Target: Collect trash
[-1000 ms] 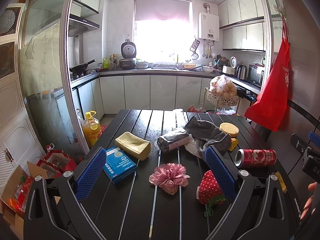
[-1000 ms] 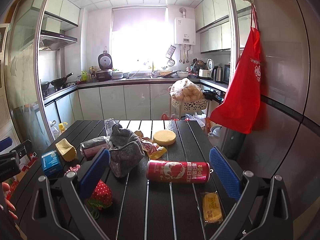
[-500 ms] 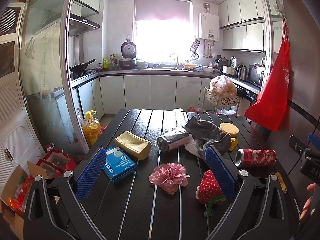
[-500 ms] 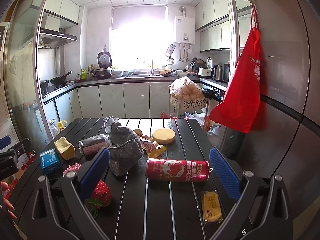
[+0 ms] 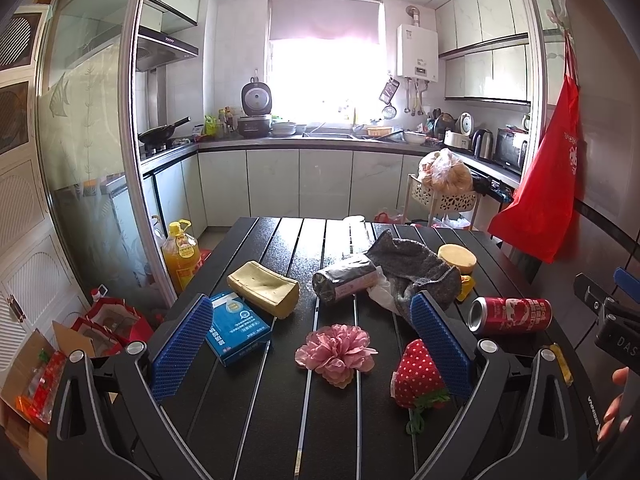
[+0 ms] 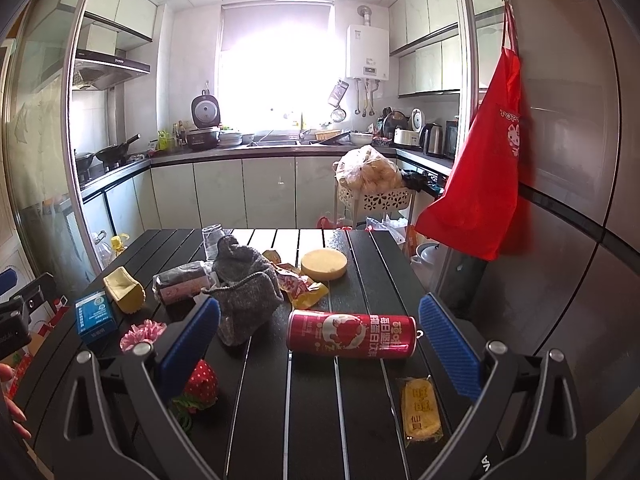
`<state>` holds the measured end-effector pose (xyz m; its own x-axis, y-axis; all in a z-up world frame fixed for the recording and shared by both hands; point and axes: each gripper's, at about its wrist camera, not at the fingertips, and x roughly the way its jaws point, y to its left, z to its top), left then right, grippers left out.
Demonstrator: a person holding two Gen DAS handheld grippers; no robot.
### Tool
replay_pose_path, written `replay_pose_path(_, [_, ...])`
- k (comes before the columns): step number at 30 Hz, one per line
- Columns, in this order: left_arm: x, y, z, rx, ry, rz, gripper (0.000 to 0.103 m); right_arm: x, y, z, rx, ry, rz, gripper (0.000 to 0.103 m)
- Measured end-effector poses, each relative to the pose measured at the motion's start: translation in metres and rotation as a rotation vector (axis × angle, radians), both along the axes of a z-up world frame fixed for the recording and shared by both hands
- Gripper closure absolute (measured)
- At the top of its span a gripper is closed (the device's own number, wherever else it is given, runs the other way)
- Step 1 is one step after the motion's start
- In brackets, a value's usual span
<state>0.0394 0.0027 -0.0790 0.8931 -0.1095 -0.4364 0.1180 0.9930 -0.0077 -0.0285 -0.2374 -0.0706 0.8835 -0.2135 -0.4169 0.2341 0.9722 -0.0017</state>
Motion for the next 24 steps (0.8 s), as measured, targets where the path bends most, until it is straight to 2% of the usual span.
replay_pose_path(24, [-0.0003, 0.0034, -0.0030, -0.003, 0.003, 0.003, 0.008, 0.0064, 0.0030, -0.0028, -0.012, 0.035, 0.000, 0.003])
